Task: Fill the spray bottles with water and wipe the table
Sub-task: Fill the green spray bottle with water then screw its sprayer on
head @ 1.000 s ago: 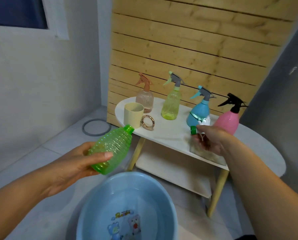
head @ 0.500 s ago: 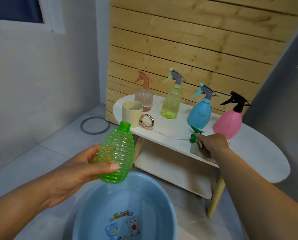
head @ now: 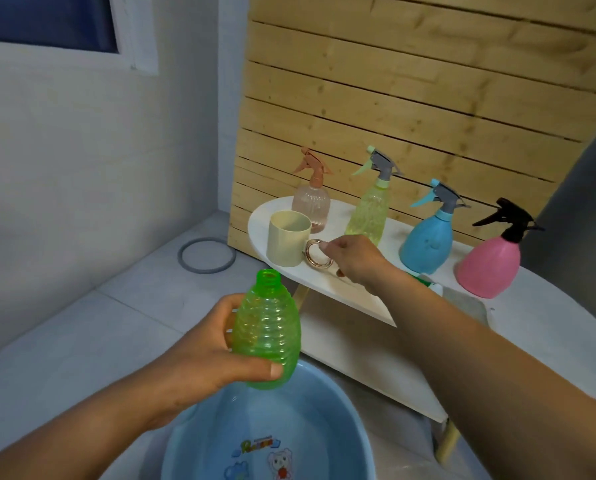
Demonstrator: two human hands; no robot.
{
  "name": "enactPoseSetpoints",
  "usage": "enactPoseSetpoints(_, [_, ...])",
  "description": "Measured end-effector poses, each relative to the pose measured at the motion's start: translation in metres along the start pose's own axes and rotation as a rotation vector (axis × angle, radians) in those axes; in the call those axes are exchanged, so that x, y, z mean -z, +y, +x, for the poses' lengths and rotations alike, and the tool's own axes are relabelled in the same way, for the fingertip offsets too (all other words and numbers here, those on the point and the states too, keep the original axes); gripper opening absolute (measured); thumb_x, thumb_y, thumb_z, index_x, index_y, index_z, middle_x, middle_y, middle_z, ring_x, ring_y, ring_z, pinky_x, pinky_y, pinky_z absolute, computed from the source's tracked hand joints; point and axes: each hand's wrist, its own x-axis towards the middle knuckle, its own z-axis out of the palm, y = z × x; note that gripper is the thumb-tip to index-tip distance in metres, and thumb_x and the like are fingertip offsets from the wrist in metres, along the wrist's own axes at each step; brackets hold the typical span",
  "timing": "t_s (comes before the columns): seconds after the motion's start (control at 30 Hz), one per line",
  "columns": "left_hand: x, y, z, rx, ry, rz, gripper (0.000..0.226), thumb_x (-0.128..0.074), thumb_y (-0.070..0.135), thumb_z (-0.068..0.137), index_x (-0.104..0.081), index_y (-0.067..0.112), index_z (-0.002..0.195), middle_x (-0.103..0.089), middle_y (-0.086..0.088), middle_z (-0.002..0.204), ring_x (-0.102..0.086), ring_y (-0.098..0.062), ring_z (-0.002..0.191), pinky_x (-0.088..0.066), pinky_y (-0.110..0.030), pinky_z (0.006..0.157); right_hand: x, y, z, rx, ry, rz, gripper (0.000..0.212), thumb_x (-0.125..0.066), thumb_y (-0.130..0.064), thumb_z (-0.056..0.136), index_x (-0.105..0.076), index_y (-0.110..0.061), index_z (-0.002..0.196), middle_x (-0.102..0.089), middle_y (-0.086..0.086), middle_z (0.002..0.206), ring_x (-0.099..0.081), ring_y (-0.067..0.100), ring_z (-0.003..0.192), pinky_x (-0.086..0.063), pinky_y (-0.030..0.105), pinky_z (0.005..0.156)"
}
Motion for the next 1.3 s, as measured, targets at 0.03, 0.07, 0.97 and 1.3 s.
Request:
enactPoseSetpoints(0.03, [0.001,-0.002,0.002,-0.007,0.019,0.007,0.096,-0.098,0.032,0.045,-0.051,0.042,0.128,-0.073,0.014,0.113,-0.073,-0.008,0.103,-0.059,-0.022,0.077,-0.005,-0.006,0.005,-0.022,-0.020,-0.045,0.053,-0.057,-0.047,0.099,-0.067,0.003,0.111,-0.059,0.011,0.086,-0.057,0.027,0.076,-0.035,0.031,0.061])
enactPoseSetpoints(0.07, [0.001,-0.003,0.004,-0.016,0.033,0.017,0.097,-0.097,0.034,0.043,-0.050,0.042,0.128,-0.073,0.016,0.112,-0.073,-0.006,0.102,-0.059,-0.021,0.077,-0.008,-0.010,0.009,-0.040,-0.040,-0.095,0.050,-0.054,-0.044,0.100,-0.066,0.004,0.109,-0.058,0.013,0.088,-0.059,0.030,0.079,-0.035,0.031,0.060])
enactPoseSetpoints(0.97, [-0.030,-0.184,0.009,0.039,0.194,0.104,0.095,-0.101,0.009,0.057,-0.041,0.027,0.129,-0.065,-0.001,0.120,-0.067,-0.017,0.111,-0.060,-0.041,0.090,-0.109,0.102,-0.101,-0.071,-0.268,0.212,0.043,-0.053,-0.052,0.100,-0.045,-0.019,0.073,-0.039,-0.002,0.064,-0.034,0.015,0.062,-0.032,0.030,0.055])
enactPoseSetpoints(1.3, [-0.017,-0.222,0.032,0.070,0.218,0.288,0.088,-0.091,0.001,0.064,-0.038,0.029,0.130,-0.056,-0.002,0.120,-0.062,-0.017,0.105,-0.053,-0.036,0.087,-0.166,0.191,-0.081,-0.079,-0.304,-0.255,0.048,-0.045,-0.049,0.103,-0.053,-0.011,0.075,-0.055,0.002,0.071,-0.054,0.024,0.071,-0.040,0.035,0.066])
